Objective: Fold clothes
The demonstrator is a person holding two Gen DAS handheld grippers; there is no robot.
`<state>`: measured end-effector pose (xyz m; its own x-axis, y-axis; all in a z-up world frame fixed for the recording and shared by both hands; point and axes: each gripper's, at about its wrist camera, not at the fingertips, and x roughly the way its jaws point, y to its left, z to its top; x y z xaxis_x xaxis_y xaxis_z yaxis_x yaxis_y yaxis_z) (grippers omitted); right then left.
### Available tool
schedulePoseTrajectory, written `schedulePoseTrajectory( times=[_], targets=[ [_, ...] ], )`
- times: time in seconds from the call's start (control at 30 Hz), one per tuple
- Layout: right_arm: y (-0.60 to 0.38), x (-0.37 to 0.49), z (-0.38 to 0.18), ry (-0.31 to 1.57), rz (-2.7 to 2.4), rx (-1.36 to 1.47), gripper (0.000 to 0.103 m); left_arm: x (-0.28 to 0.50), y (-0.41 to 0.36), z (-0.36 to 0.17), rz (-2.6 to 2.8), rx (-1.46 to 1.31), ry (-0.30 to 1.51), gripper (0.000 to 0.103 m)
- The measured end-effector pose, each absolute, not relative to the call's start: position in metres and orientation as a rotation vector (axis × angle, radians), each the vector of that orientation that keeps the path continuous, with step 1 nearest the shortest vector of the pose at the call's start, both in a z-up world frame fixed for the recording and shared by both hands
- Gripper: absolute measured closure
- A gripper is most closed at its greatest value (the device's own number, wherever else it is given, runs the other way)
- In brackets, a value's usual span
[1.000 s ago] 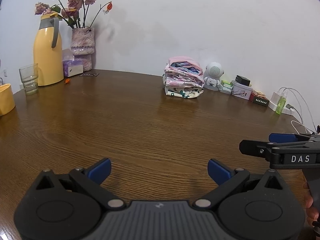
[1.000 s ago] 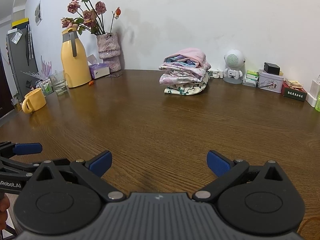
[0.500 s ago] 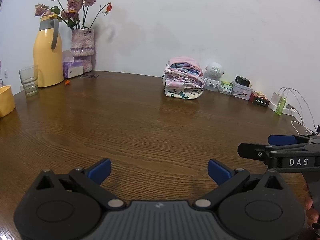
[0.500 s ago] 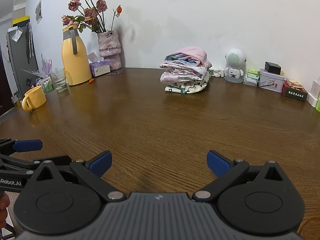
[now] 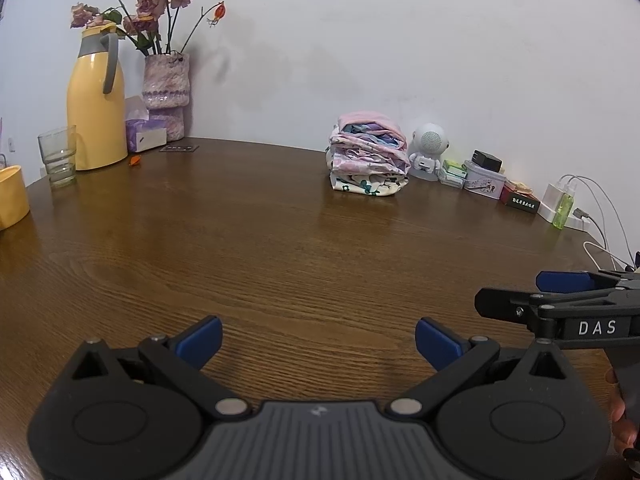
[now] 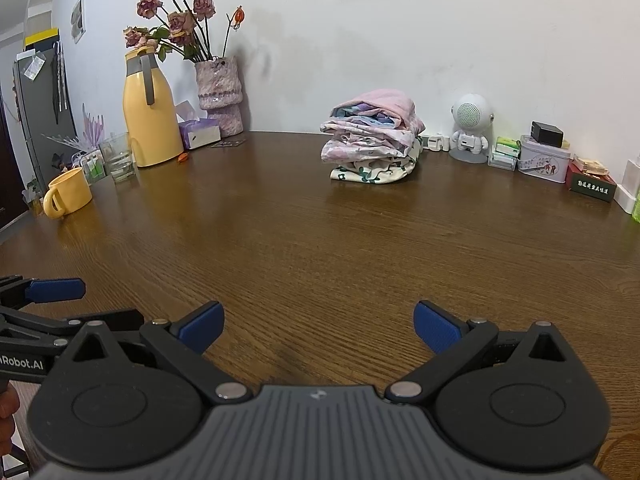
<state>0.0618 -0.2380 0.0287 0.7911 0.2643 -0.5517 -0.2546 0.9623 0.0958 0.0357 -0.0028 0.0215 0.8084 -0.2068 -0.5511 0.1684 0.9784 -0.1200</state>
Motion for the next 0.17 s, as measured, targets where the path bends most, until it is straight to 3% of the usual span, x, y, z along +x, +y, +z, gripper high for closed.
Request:
schedulePoseTrajectory(
  times=[0.17],
  targets=[
    [-0.238,0.0617,0.0281,0.599,0.279,0.017,0.0,0.0352,-0.0014,0.0221,-0.194,-0.073,0.588,0.0]
  ],
)
